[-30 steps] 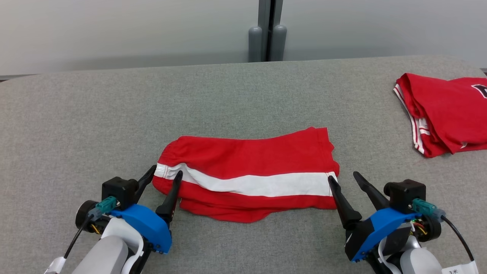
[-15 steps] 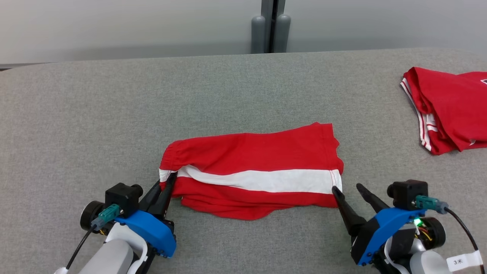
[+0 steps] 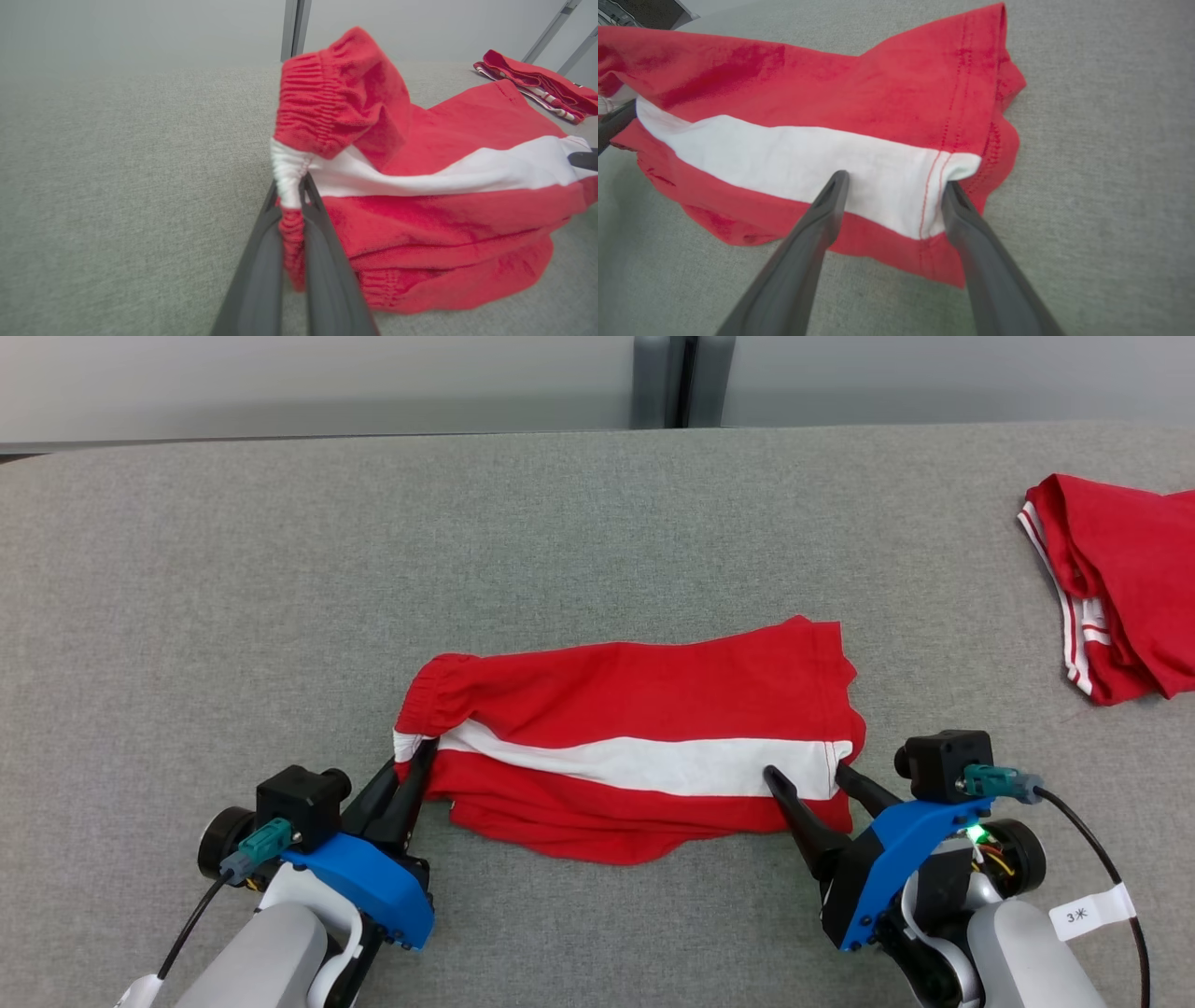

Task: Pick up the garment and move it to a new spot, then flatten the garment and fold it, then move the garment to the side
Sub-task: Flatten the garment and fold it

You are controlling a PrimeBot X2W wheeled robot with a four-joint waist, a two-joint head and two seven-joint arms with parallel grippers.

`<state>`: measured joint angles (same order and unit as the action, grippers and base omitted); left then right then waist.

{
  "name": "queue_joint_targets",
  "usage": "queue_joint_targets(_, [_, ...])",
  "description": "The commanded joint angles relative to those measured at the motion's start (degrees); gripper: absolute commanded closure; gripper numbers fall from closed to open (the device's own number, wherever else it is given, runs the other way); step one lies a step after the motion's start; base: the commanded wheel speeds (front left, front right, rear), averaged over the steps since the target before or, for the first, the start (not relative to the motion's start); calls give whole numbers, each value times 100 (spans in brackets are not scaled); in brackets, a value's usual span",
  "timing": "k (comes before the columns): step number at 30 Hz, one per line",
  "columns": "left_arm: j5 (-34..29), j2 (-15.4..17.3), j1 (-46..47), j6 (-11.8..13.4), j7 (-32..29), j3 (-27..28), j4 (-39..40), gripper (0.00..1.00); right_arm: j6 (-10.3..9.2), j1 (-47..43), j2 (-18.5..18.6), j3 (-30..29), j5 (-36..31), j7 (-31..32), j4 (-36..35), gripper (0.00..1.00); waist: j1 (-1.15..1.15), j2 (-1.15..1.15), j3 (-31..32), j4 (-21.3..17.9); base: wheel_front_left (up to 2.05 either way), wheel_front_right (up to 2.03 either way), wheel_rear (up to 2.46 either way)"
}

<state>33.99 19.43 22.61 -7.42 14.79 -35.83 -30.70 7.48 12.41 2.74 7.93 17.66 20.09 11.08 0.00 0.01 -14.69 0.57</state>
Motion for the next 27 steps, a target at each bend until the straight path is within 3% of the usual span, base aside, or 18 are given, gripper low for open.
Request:
queue_joint_targets(1, [28,14,73,-9,24,-6,4,100,3,113,26,13,51,-65,17,0,0,-1,-21,16,0,0,0])
queue_joint_targets(4, [68,29,121,-9,35,-19,-7,100,3,167,25,48,73,-129,41,2,0,-1,-46,40,0,0,0])
queue_joint_targets(5, [78,31,132,-9,38,-25,-6,100,3,186,25,52,79,-175,32,17,0,-1,-53,46,0,0,0])
queue_joint_targets(6, [89,32,139,-9,40,-30,-4,100,3,180,27,54,81,-195,56,57,0,-1,-56,50,0,0,0])
queue_joint_targets(8, [121,17,146,-9,39,-45,11,100,3,202,25,87,70,-249,75,100,0,-1,-57,58,0,0,0])
queue_joint_targets(12, [231,-69,149,-9,44,121,230,100,3,305,27,75,87,-531,-20,100,0,-1,-14,75,0,0,0])
queue_joint_targets(19, [967,-218,-106,-9,42,627,1368,100,3,309,26,-229,-39,-1064,-695,100,0,-1,139,38,0,0,0])
queue_joint_targets(22, [1475,-77,97,-9,-12,548,1768,100,3,560,32,-306,-79,-952,-1017,100,0,-1,92,-44,0,0,0])
queue_joint_targets(27, [2141,161,953,-9,-452,528,2049,100,2,1425,391,-187,166,-758,-976,100,0,-1,-197,-158,0,0,0])
